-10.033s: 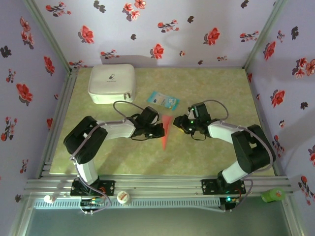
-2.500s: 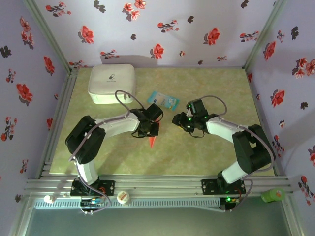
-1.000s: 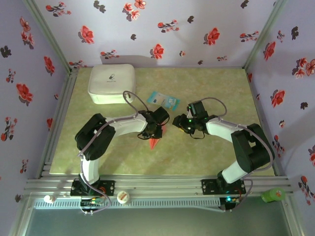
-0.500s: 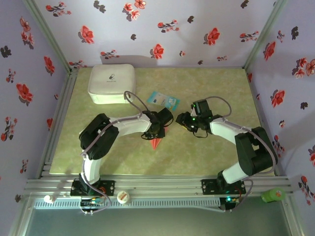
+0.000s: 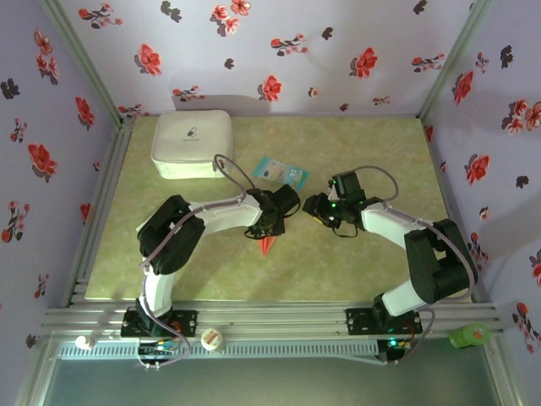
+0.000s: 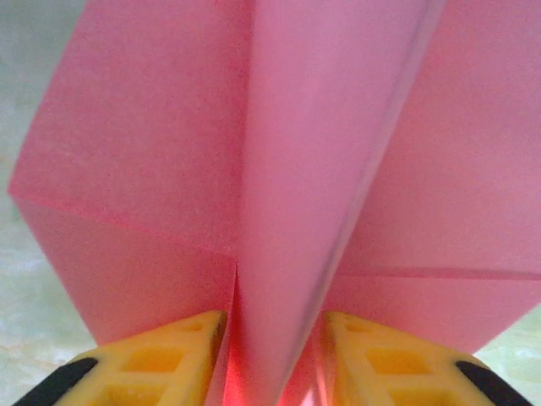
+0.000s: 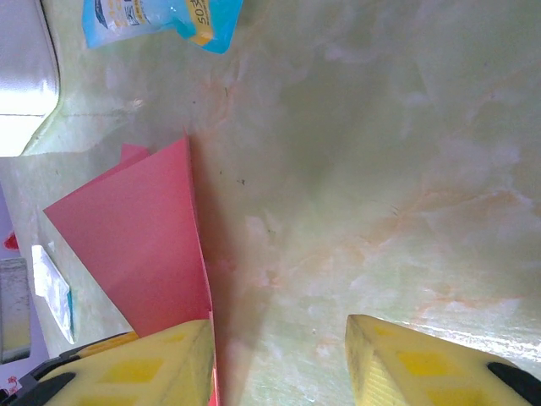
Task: Fold a paper plane with a square sheet of paper (pick it up from the middle)
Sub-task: Move a paper plane to the center of the table.
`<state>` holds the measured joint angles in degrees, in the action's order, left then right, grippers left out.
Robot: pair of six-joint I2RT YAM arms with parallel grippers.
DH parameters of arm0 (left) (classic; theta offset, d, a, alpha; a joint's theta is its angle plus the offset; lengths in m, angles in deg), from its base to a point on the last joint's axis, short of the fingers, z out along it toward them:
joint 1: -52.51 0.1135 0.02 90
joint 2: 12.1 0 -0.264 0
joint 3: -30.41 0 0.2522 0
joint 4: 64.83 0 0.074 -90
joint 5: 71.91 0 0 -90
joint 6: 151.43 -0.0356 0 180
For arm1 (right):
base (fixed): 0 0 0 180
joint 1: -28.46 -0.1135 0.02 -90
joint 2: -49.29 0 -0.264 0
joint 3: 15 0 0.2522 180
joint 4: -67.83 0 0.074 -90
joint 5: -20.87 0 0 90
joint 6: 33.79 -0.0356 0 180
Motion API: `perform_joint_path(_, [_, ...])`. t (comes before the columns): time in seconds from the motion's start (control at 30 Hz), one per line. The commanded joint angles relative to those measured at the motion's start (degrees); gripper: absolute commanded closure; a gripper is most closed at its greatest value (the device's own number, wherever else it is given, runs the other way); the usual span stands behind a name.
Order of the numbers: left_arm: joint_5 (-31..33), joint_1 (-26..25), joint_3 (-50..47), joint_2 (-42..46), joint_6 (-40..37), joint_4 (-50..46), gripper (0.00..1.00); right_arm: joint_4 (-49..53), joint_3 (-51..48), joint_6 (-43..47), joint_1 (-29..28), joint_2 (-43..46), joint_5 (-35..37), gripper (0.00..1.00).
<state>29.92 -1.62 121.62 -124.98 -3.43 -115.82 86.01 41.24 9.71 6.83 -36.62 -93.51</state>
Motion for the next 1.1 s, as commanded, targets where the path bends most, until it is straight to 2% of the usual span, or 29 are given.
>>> perform_joint_path(0.0, [1.52,-0.54,2.04,0.79,1.59,-1.53,0.65,0.51,-0.37,0.62,0.31,1.06,0.1,0.55])
perform_joint_path(0.43, [3.2,-0.63,0.96,5.88,0.8,-1.01,0.62,2.49,0.83,1.41,0.62,2.21,1.9,0.54])
perform_joint_path(0.57, [0.86,-0.72,-3.21,10.2,-2.41,7.07,0.57,2.96,1.03,1.8,0.71,2.97,2.92,0.53])
perform_joint_path(0.67, [1.47,-0.64,-8.04,14.97,-3.76,13.23,0.49,4.57,1.68,3.08,0.85,3.93,4.67,0.53])
perform_joint_path(0.9, [5.11,2.68,-14.23,23.33,-7.19,15.68,0.46,10.67,3.74,8.2,1.48,9.51,13.54,0.5])
perform_joint_path(1.07, [7.39,6.76,-20.12,30.27,-10.89,17.6,0.42,15.99,5.2,14.1,1.93,16.1,27.83,0.46])
